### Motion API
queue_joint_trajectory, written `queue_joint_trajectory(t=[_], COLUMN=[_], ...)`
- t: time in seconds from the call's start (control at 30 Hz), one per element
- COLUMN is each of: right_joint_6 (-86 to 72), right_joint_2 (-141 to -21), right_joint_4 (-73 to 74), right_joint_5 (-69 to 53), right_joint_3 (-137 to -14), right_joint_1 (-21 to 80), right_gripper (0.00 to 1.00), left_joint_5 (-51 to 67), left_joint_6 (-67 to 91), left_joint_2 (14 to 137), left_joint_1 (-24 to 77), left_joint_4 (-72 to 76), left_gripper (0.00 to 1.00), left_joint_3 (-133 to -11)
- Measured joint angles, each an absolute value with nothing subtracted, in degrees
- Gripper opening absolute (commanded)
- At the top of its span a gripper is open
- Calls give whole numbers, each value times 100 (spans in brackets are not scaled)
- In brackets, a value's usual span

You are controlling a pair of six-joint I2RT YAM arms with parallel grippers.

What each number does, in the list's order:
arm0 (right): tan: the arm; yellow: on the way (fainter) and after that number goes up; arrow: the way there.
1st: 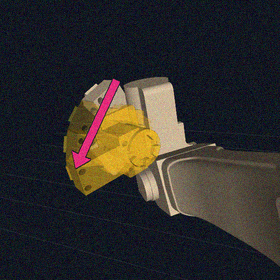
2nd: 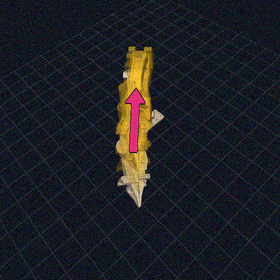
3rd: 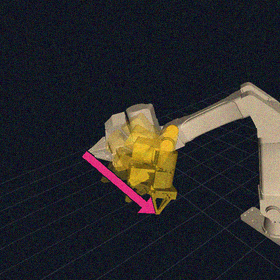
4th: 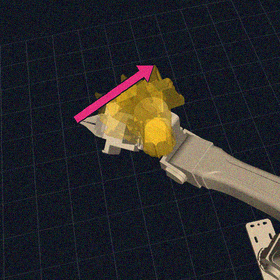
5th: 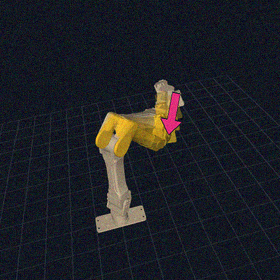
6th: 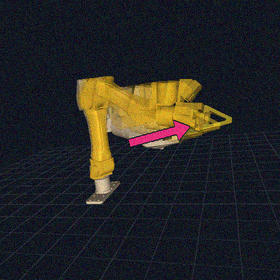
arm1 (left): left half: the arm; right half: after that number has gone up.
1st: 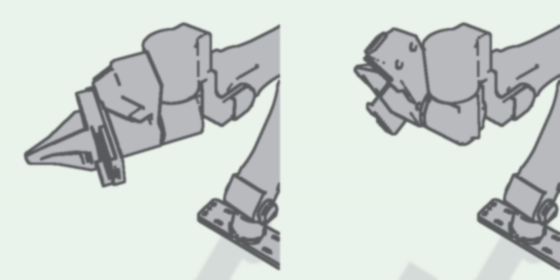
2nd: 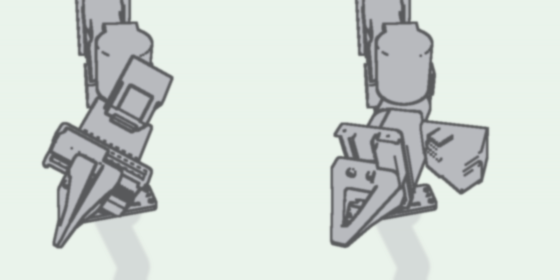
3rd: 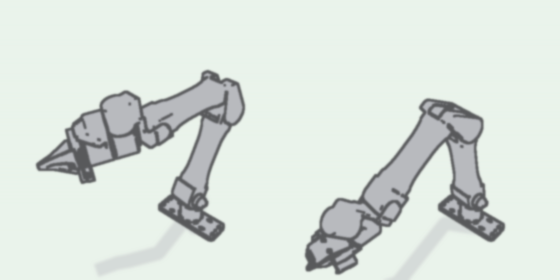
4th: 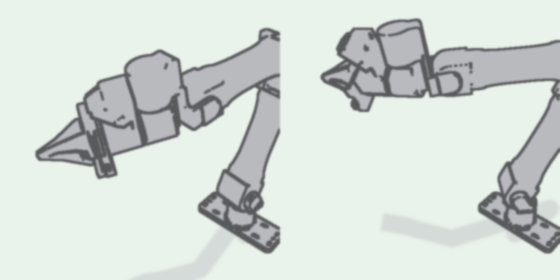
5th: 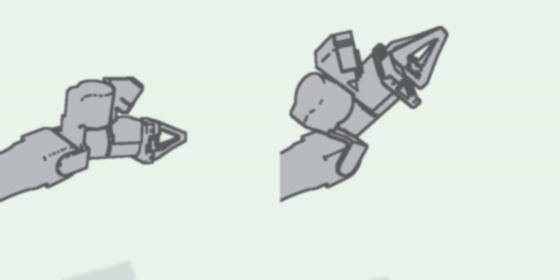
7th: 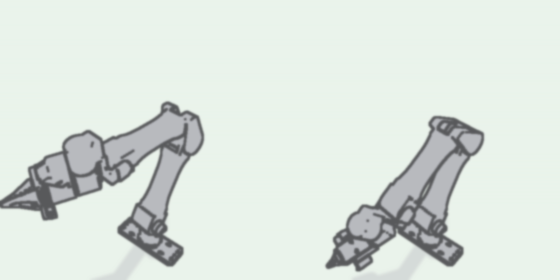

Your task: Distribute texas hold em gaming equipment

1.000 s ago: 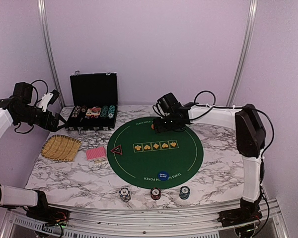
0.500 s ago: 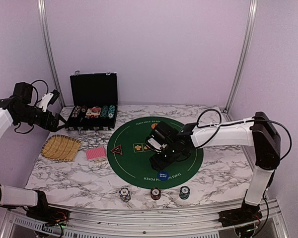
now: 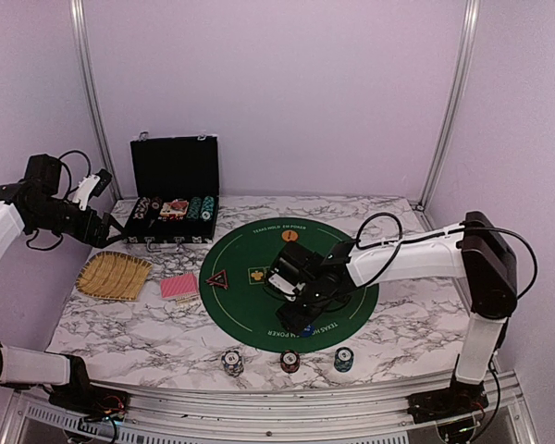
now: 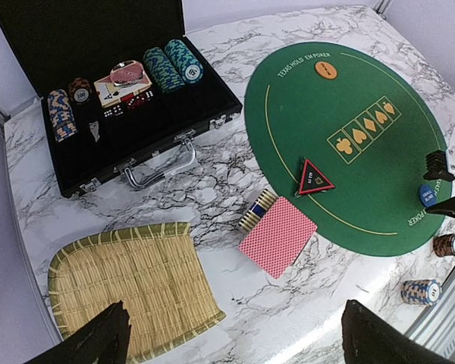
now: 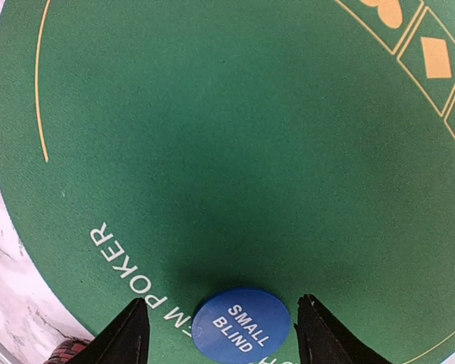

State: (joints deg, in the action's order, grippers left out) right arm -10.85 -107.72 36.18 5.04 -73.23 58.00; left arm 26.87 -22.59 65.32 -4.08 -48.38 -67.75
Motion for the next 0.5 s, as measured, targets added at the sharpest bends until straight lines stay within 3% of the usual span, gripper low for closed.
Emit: queue_joint_trajectory(t=[0.2,0.5], right_joint_6=[-1081,-1118], right_joint_2=[-10831,-10879], right_joint_4=[3623,3522], right_joint_5=[600,694], right_joint_3=[-7290,-7043], right_joint_1=[5824,5822], right_gripper=[60,47], left_joint_5=[2705,2720], left_joint_6=[-2259,-2261], left_joint_2=[6532,6532], left_joint_1=[-408,-408], left_joint_4=[-4840,-4840], left_gripper=[99,99], left_joint_3=[-6775,-6777])
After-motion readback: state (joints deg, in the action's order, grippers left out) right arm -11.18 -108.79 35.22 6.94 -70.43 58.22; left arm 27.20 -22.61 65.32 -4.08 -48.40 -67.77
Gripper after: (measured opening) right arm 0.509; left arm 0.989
